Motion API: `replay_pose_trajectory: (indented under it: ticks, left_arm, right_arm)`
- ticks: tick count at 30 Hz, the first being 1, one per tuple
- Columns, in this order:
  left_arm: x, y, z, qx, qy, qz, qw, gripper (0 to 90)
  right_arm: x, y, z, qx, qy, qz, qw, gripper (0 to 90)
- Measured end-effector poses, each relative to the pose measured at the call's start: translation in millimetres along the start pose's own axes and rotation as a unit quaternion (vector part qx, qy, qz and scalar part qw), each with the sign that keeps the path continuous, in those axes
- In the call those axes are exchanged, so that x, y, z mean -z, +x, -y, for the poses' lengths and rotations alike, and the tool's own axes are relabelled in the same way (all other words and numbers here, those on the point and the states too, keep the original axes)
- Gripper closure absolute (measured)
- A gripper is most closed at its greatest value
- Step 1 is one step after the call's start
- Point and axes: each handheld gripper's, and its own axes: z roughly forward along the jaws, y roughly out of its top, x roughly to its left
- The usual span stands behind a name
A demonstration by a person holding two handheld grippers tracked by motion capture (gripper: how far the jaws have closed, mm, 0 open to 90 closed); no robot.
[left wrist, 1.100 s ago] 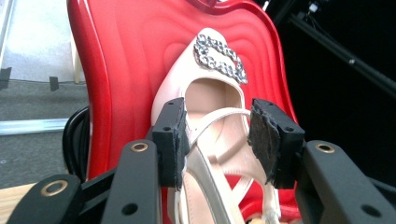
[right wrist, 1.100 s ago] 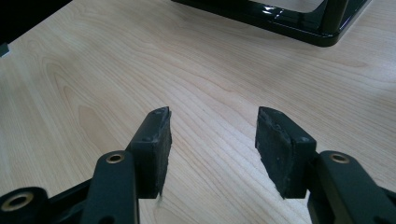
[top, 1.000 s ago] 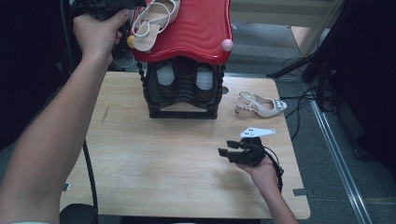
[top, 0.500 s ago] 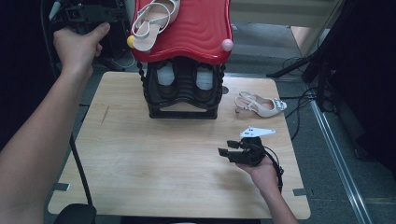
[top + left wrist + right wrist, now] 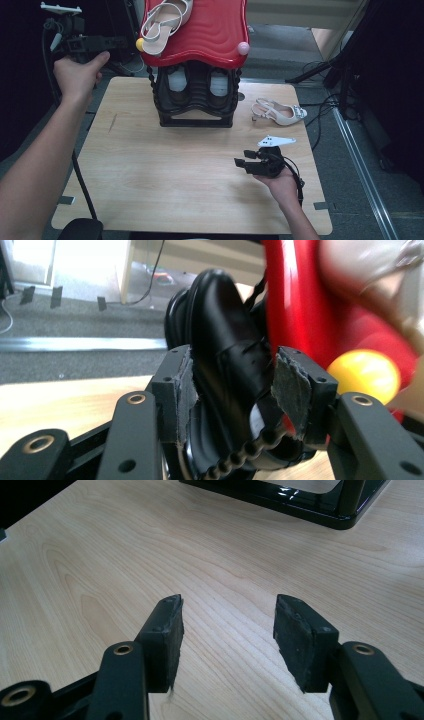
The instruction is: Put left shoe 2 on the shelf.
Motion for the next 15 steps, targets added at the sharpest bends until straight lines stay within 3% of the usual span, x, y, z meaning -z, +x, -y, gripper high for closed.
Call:
replay_pose_trajectory:
  ticks: [4,13,15]
  left_arm:
    - [-2.2,7.3,16.3,-0.004,0.005,-0.007,1.0000,49.6]
    - [-13.3,21.6,50.1,0.012,0.023,-0.005,0.9996,48.9]
    - [-16.1,23.0,58.3,0.006,0.036,-0.001,0.9993,49.0]
  right_arm:
    - [-0.2,-0.1,0.1,0.000,0.001,0.000,1.0000,47.1]
    - [-1.2,0.1,0.2,0.001,0.002,-0.001,1.0000,47.0]
    - [-1.3,-0.1,0.2,0.001,0.003,0.000,1.0000,47.0]
